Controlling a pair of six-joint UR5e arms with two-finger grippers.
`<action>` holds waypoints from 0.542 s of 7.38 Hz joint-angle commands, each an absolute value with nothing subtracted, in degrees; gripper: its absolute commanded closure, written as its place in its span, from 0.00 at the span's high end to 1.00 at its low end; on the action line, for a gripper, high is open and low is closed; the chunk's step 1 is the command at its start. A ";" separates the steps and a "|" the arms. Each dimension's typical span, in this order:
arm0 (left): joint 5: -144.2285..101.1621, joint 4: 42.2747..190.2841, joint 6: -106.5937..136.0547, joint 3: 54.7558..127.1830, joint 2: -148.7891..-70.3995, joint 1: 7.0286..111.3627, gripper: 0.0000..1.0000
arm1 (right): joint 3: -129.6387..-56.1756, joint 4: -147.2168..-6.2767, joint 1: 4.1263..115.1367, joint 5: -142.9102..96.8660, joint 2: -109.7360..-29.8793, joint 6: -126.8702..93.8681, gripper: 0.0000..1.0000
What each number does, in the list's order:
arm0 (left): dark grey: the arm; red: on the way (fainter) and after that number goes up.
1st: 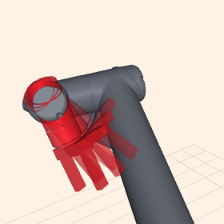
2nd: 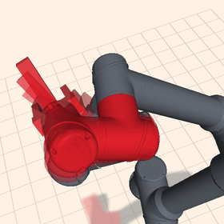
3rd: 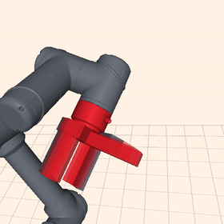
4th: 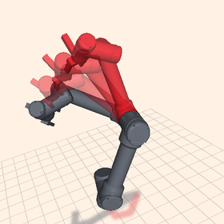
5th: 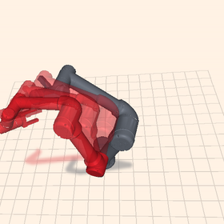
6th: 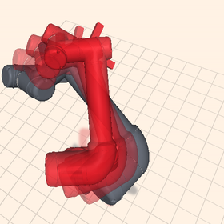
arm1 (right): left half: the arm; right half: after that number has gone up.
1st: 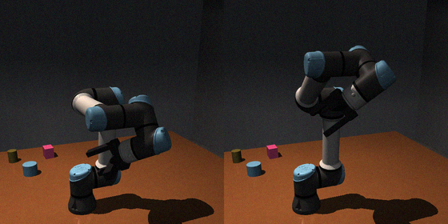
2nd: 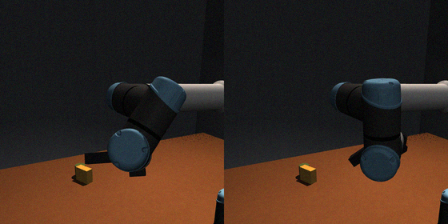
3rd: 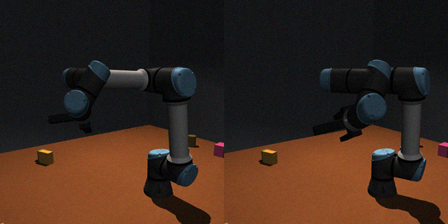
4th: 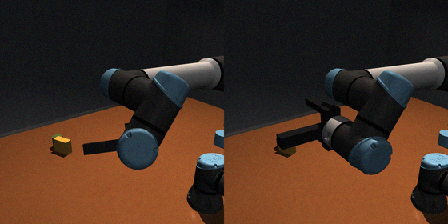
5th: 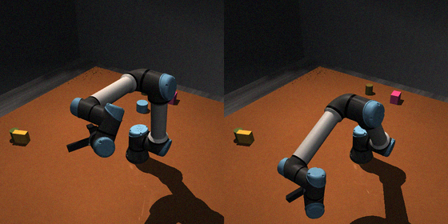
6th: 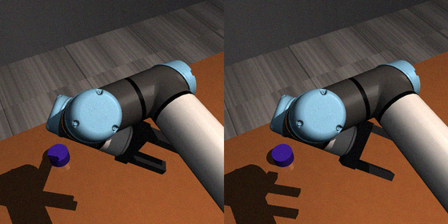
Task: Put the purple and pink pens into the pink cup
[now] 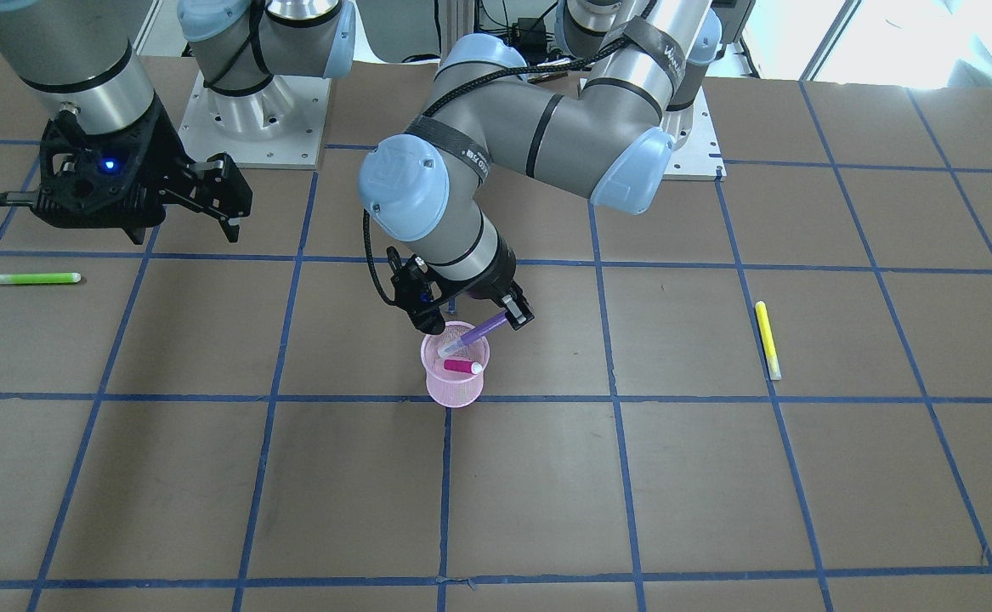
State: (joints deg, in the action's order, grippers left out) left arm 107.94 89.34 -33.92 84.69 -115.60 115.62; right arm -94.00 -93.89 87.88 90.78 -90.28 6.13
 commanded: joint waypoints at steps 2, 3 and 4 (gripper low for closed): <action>108.19 89.30 -33.84 83.85 -117.33 115.84 0.00 | -95.80 -95.27 87.80 90.70 -90.70 7.12 1.00; 108.19 89.30 -33.84 83.76 -117.51 115.93 0.00 | -95.80 -95.27 87.72 90.88 -90.79 7.12 1.00; 108.11 89.21 -33.75 83.67 -117.77 115.93 0.00 | -95.80 -95.36 87.80 90.70 -90.88 7.03 1.00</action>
State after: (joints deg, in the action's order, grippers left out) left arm 108.17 89.28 -33.83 83.81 -117.43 115.88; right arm -95.72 -95.23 87.77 90.75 -90.77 7.08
